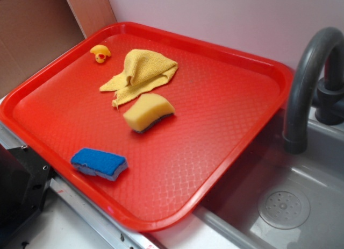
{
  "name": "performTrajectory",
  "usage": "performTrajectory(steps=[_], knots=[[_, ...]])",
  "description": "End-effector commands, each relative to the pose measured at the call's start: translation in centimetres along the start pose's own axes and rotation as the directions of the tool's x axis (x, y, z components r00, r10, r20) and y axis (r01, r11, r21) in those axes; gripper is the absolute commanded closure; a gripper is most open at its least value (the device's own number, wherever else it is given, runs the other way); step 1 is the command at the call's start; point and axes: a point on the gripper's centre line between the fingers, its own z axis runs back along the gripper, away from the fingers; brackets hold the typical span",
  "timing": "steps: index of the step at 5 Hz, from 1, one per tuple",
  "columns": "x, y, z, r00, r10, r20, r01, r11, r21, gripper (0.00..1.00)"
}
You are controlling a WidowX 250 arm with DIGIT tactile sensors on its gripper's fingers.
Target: Grab the yellow duck.
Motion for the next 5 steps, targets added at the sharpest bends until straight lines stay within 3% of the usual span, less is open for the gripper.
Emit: performTrajectory(steps=[1, 3, 5], knots=[[3.6, 2.2, -4.3, 0.969, 0.235, 0.07, -0.243, 0.962, 0.123, 0.0], [8.3, 5.0, -10.8, 0.962, 0.266, 0.054, -0.271, 0.95, 0.157, 0.0], [10.9, 5.2, -17.7, 0.966, 0.254, 0.038, -0.257, 0.955, 0.147, 0.0]])
